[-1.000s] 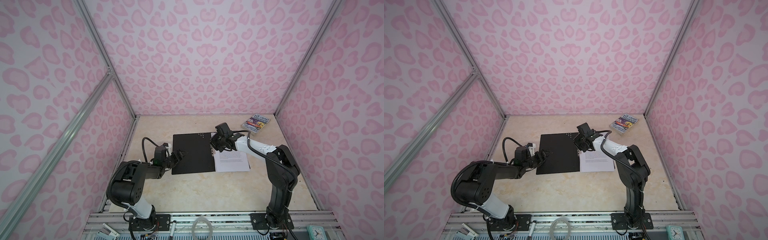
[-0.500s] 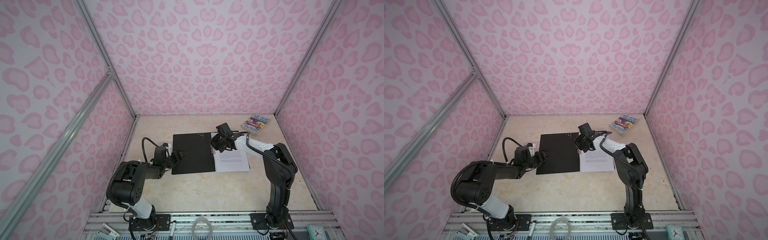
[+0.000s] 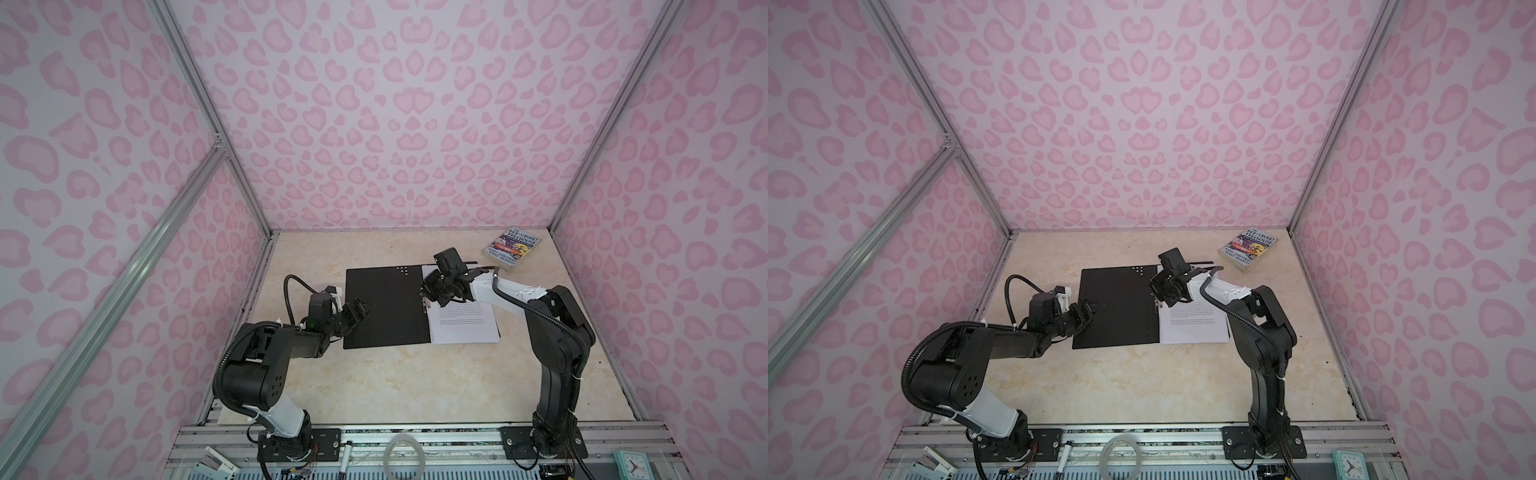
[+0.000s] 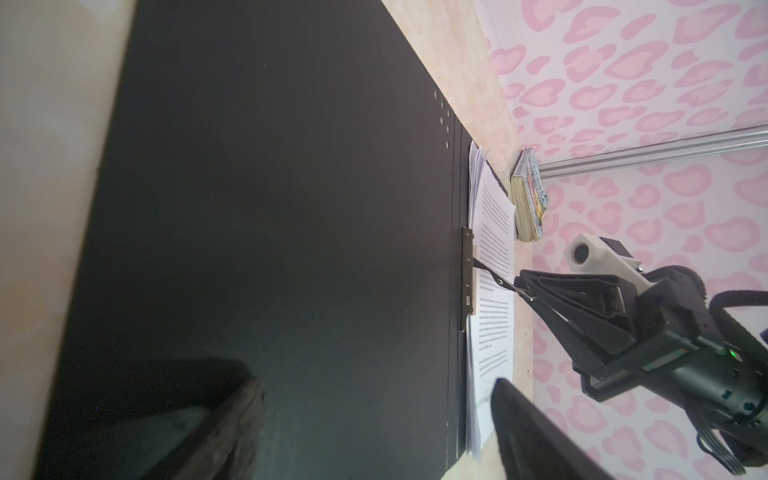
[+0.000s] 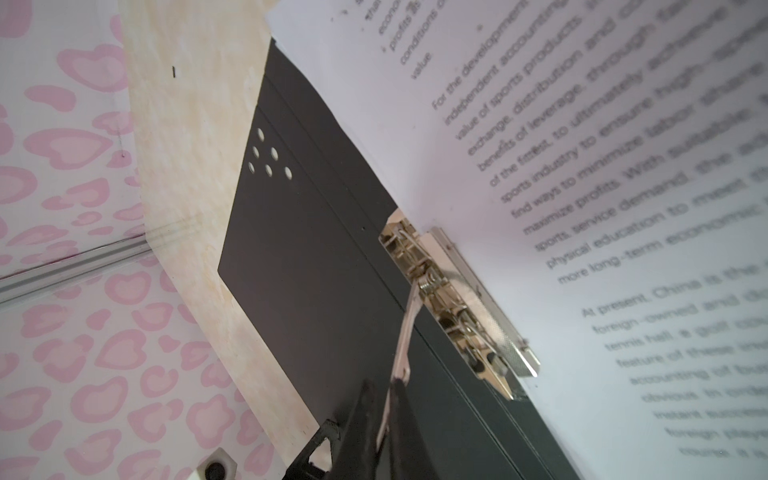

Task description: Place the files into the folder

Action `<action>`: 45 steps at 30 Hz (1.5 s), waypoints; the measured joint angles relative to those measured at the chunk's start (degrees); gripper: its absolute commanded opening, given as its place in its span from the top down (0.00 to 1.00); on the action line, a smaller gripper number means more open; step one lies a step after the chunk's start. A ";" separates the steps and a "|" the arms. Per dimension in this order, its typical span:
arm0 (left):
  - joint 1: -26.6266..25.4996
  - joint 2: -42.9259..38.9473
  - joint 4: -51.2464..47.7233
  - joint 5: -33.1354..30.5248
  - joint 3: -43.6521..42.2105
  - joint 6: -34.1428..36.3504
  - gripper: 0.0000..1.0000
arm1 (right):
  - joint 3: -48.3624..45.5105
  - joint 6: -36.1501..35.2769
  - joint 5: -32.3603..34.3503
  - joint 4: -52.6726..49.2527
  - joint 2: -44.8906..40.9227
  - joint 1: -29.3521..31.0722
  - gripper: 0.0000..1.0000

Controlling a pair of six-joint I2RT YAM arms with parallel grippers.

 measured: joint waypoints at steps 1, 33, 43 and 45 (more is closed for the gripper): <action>0.00 0.02 0.02 0.00 0.02 -0.02 0.13 | -0.35 0.04 -0.09 0.31 -0.13 0.00 0.91; 0.24 1.42 1.33 0.81 0.37 -0.68 0.13 | -7.69 0.52 -3.34 8.20 -2.27 0.04 1.00; 1.73 1.81 2.54 2.14 -0.02 -1.51 0.13 | -16.94 -6.34 -5.90 18.60 -3.63 -0.72 1.00; 1.86 1.81 2.56 2.25 -0.07 -1.51 0.13 | -18.58 -8.20 -6.54 20.79 -3.63 -1.05 1.00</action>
